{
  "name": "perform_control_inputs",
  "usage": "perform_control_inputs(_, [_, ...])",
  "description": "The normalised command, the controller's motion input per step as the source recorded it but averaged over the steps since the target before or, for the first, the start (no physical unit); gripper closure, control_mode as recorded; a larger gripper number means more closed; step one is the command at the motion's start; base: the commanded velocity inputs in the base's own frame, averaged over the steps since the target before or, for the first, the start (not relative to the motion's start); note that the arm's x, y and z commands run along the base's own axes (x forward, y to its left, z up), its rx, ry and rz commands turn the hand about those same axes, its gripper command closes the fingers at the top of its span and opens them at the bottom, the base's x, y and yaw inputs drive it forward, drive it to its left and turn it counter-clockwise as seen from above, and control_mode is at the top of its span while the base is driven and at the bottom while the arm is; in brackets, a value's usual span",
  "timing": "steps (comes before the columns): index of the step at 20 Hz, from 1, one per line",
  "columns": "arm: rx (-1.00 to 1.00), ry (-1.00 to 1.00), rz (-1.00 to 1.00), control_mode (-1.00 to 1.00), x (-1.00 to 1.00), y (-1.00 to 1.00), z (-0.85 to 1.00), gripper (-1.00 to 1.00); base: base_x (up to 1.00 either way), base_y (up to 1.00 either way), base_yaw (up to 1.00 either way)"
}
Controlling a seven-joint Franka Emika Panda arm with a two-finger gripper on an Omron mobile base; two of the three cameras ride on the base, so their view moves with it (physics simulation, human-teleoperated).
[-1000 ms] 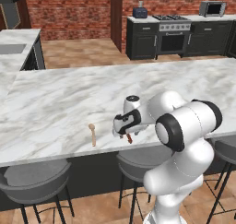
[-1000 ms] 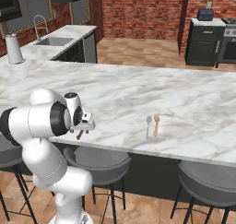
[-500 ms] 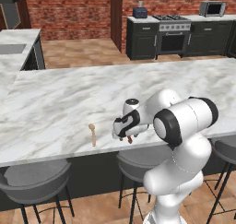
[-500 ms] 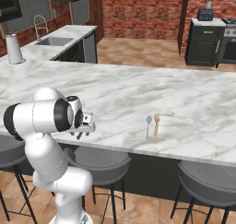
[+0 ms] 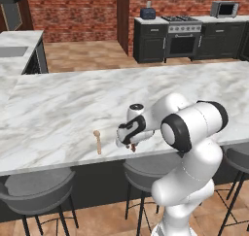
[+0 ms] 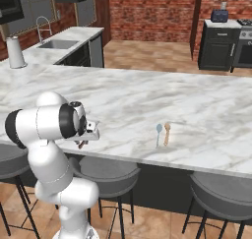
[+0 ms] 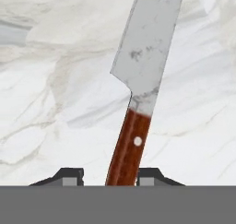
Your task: Pick up the metallic utensils from the counter and place them in the open drawer. Make sure not to pick up any wooden utensils.
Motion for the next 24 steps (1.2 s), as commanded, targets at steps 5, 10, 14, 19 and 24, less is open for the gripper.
perform_control_inputs(5, [0.0,0.0,0.0,-1.0,0.0,0.19,-0.47,1.0,0.0,0.0,0.0])
perform_control_inputs(10, [0.0,0.01,0.04,-1.0,0.0,-0.5,-0.87,1.0,0.0,0.0,0.0])
perform_control_inputs(14, [0.0,0.0,0.04,-1.0,-0.04,-0.84,-0.99,1.0,0.0,0.0,0.0])
perform_control_inputs(19, [0.0,0.0,0.0,-1.0,-0.15,-0.22,-0.66,1.0,0.0,0.0,0.0])
perform_control_inputs(24, [0.01,-0.01,0.0,-1.0,-0.56,-0.38,-0.04,1.0,0.0,0.0,0.0])
